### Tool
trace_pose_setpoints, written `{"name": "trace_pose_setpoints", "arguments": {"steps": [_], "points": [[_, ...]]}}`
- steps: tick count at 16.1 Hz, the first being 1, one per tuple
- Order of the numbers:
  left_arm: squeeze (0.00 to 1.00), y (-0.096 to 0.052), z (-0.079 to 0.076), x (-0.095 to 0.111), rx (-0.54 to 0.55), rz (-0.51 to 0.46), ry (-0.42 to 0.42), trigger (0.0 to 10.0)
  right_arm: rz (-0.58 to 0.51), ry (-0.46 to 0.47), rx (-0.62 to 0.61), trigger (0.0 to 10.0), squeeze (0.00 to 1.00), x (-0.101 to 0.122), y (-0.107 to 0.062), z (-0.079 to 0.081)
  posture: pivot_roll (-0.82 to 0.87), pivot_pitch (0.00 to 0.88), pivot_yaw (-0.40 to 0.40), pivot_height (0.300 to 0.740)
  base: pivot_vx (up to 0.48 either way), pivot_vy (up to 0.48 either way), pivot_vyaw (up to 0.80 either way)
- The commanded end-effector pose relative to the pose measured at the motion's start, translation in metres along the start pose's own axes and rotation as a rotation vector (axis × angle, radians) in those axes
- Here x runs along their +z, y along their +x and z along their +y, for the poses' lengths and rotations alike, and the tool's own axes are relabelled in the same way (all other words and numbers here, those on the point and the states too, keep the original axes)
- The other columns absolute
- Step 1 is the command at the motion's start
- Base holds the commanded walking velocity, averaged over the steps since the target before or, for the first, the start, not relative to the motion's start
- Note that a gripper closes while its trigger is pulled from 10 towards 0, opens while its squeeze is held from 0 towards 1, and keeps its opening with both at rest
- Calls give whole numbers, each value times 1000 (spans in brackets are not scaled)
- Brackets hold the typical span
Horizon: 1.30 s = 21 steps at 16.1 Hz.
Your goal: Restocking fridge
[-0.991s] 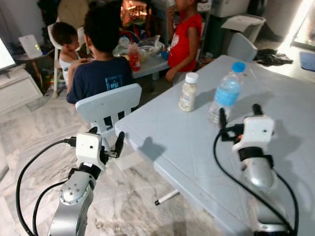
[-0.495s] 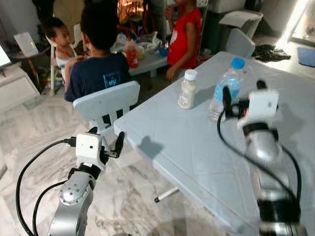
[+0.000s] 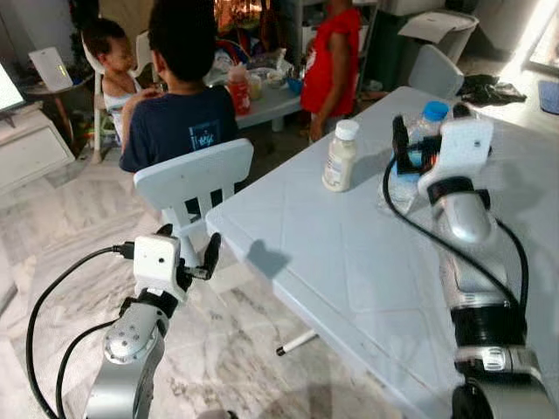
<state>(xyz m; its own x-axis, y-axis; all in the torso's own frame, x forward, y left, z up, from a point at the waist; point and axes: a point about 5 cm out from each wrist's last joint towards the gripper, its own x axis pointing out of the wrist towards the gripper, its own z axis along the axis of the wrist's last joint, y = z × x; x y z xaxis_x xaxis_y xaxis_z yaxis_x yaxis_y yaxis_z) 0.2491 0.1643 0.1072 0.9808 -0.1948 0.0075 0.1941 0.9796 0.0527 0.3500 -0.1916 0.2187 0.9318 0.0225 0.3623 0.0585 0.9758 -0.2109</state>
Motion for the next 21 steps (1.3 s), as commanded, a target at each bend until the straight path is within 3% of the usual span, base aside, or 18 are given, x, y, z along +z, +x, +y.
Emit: {"name": "trace_pose_setpoints", "arguments": {"steps": [1, 6, 7, 8, 14, 21], "points": [[0, -2, 2, 3, 2, -1, 13, 10000, -11, 2, -17, 10000, 0, 3, 5, -4, 34, 68, 49, 740, 0, 0, 0], [0, -4, 2, 3, -4, 9, 17, 10000, 76, 31, -15, 10000, 0, -3, 22, -8, 39, 79, 54, 740, 0, 0, 0], [0, -3, 1, 2, -11, 12, 18, 10000, 115, 14, 7, 5608, 0, -8, 28, -4, 43, 80, 54, 740, 0, 0, 0], [0, -3, 1, 2, -12, 12, 19, 10000, 134, 13, 8, 314, 0, -10, 30, -4, 44, 79, 54, 740, 0, 0, 0], [0, -4, 1, 2, -11, 17, 20, 10000, 142, 1, 1, 0, 0, -5, 40, -2, 47, 80, 51, 740, 0, 0, 0], [0, 0, -2, 1, -17, 17, 15, 10000, 175, -6, 20, 0, 0, -3, 30, -4, 30, 63, 43, 740, 0, 0, 0]]}}
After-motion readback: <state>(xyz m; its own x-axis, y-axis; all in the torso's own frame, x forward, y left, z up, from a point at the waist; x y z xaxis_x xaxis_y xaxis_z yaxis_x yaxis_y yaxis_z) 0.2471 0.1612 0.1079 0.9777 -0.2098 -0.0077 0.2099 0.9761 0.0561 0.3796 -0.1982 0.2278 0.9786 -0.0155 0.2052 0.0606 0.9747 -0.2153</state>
